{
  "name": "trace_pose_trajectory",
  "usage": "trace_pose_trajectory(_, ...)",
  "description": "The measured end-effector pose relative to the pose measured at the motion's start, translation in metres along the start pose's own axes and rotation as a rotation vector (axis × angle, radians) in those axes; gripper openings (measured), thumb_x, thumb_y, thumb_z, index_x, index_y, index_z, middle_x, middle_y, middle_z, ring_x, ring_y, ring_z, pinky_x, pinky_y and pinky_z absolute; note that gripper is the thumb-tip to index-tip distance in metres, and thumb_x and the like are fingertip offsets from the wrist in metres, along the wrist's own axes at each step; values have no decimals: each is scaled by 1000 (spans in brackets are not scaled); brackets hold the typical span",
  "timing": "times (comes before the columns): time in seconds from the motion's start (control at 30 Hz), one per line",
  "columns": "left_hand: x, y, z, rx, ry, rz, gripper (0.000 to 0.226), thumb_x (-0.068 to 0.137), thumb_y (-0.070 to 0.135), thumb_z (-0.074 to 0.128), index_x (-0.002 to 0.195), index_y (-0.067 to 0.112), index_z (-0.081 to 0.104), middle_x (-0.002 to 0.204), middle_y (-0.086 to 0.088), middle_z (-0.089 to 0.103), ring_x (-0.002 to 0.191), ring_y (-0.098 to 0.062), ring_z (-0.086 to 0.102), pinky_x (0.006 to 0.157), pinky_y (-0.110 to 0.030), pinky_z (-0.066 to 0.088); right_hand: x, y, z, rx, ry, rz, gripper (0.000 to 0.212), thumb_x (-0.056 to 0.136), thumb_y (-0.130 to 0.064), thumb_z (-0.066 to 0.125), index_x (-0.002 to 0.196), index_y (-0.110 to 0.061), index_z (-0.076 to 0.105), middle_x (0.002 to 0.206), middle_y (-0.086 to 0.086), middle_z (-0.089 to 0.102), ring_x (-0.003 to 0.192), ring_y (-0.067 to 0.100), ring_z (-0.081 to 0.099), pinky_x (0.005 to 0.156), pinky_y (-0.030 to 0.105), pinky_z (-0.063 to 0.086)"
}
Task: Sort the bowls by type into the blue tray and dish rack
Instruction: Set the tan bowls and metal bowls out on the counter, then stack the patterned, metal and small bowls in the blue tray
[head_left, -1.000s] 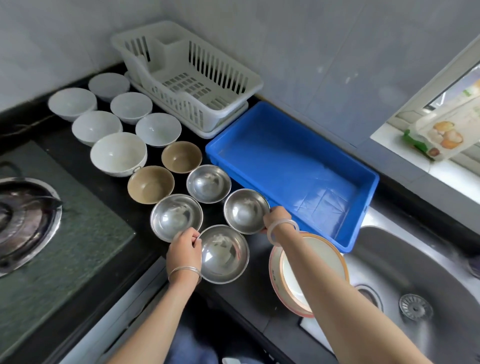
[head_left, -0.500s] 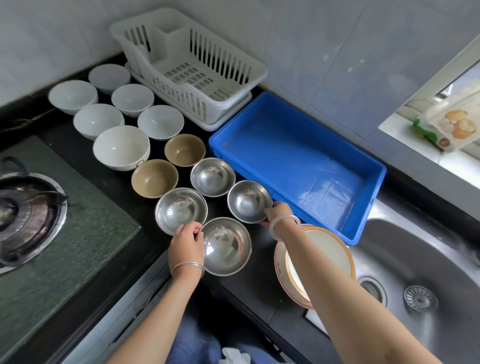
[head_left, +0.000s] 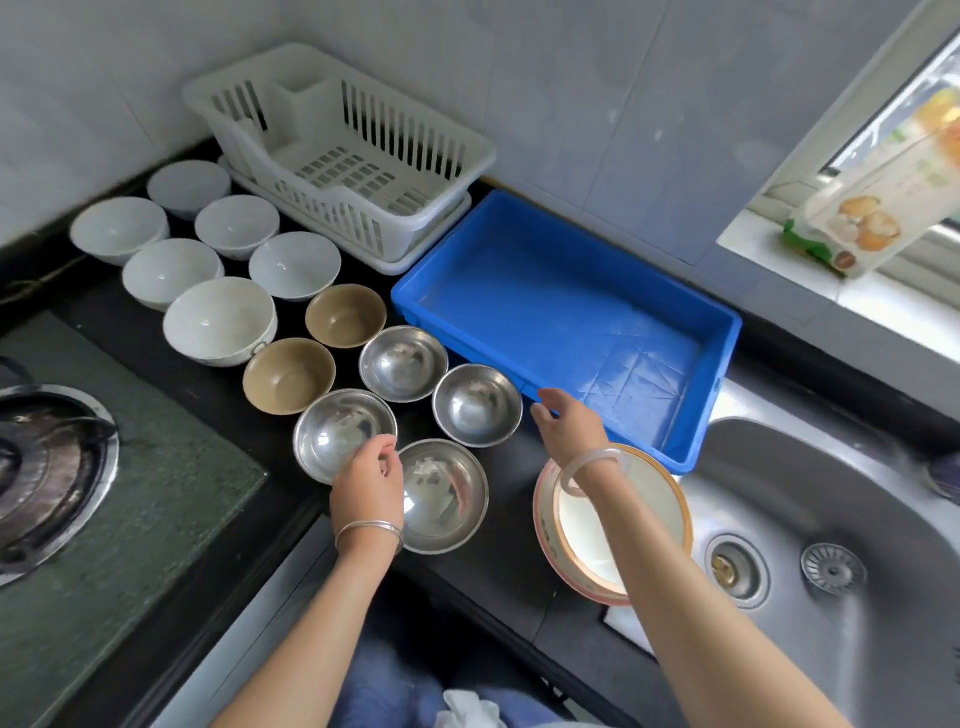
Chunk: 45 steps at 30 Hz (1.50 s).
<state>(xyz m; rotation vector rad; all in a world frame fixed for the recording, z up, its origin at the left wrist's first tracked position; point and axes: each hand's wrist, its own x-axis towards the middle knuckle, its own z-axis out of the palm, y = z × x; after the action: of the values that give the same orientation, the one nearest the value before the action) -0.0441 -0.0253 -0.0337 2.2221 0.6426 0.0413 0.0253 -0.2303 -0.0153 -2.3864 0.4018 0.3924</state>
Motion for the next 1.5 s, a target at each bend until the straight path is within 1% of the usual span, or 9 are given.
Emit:
trace_pose_trajectory(0.17, -11, 44, 23, -28, -165, 197, 23, 91, 19, 50, 109, 19, 65, 107, -2, 67, 92, -17, 63, 77, -28, 48, -40, 49, -40, -112, 282, 11, 31, 94, -16, 47, 124, -14, 55, 124, 12, 61, 108, 32, 58, 84, 32, 45)
trace_pose_trajectory(0.3, -34, 69, 60, 101, -472, 340, 34, 92, 29, 50, 124, 19, 57, 126, -1, 59, 111, -18, 58, 94, -33, 47, -65, 103, -50, -191, 292, 83, 38, 89, -6, 49, 127, -5, 51, 133, 16, 53, 119, 33, 50, 100, 36, 36)
trace_pose_trajectory(0.43, -51, 79, 88, 220, -657, 369, 33, 90, 32, 51, 119, 17, 58, 125, -4, 56, 109, -21, 54, 91, -31, 42, -84, 133, -45, -75, 254, 254, 30, 90, -14, 47, 119, -10, 53, 115, 14, 64, 102, 34, 57, 76, 34, 40)
trace_pose_trajectory(0.6, -52, 80, 96, 267, -637, 380, 30, 89, 21, 52, 118, 16, 57, 123, -5, 57, 106, -24, 55, 87, -33, 44, -91, 135, -34, 31, 325, 343, 15, 91, -19, 46, 100, -11, 55, 92, 15, 67, 79, 34, 57, 63, 29, 34)
trace_pose_trajectory(0.7, -42, 82, 94, 269, -603, 405, 25, 88, 15, 50, 111, 14, 60, 111, -7, 61, 90, -22, 55, 76, -30, 44, -91, 126, -27, 60, 331, 359, 12, 91, -18, 46, 96, -10, 54, 90, 17, 66, 71, 31, 49, 62, 30, 32)
trace_pose_trajectory(1.0, -16, 88, 84, 426, -547, 565, 24, 88, 14, 45, 105, 12, 62, 108, -9, 59, 96, -27, 54, 80, -35, 44, -91, 95, -12, -84, 444, 420, 21, 93, -22, 47, 102, -8, 60, 109, 9, 58, 94, 28, 53, 77, 31, 42)
trace_pose_trajectory(1.1, -15, 91, 83, 418, -588, 570, 23, 88, 11, 44, 102, 10, 62, 98, -12, 60, 84, -27, 56, 71, -35, 46, -92, 90, -13, -59, 413, 460, 19, 94, -22, 46, 98, -9, 58, 97, 11, 64, 82, 26, 56, 69, 28, 43)
trace_pose_trajectory(1.27, -13, 107, 81, 372, -638, 640, 27, 87, 10, 46, 107, 13, 64, 95, -12, 62, 86, -28, 58, 76, -37, 50, -102, 92, -22, 5, 405, 499, 17, 92, -18, 47, 92, -4, 57, 91, 20, 66, 84, 36, 59, 63, 29, 33)
trace_pose_trajectory(1.5, -38, 154, 88, 287, -765, 748, 18, 83, 16, 53, 91, 15, 69, 91, -6, 70, 86, -27, 61, 72, -32, 48, -136, 111, -63, -28, 528, 549, 14, 90, -14, 45, 83, -5, 53, 86, 19, 65, 77, 34, 53, 61, 30, 30)
